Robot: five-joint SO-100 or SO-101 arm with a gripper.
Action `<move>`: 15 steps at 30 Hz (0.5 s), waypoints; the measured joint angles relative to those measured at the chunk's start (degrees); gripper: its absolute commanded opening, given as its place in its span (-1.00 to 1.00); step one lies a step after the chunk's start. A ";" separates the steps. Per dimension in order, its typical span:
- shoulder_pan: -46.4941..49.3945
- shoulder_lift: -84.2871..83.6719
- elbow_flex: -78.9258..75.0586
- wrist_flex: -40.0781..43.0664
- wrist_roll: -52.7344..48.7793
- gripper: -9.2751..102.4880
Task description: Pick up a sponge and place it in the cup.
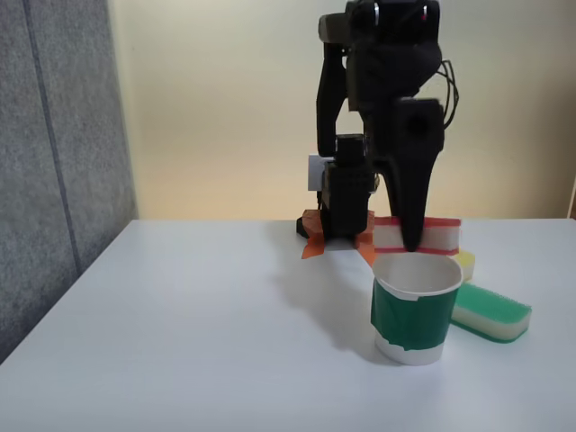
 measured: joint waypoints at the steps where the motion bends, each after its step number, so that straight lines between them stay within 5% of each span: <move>1: 0.18 0.00 -0.44 0.00 0.00 -0.67; 9: 0.44 0.00 -1.05 -3.87 -1.14 0.01; 15: 1.32 0.00 -2.02 -5.98 -2.20 0.15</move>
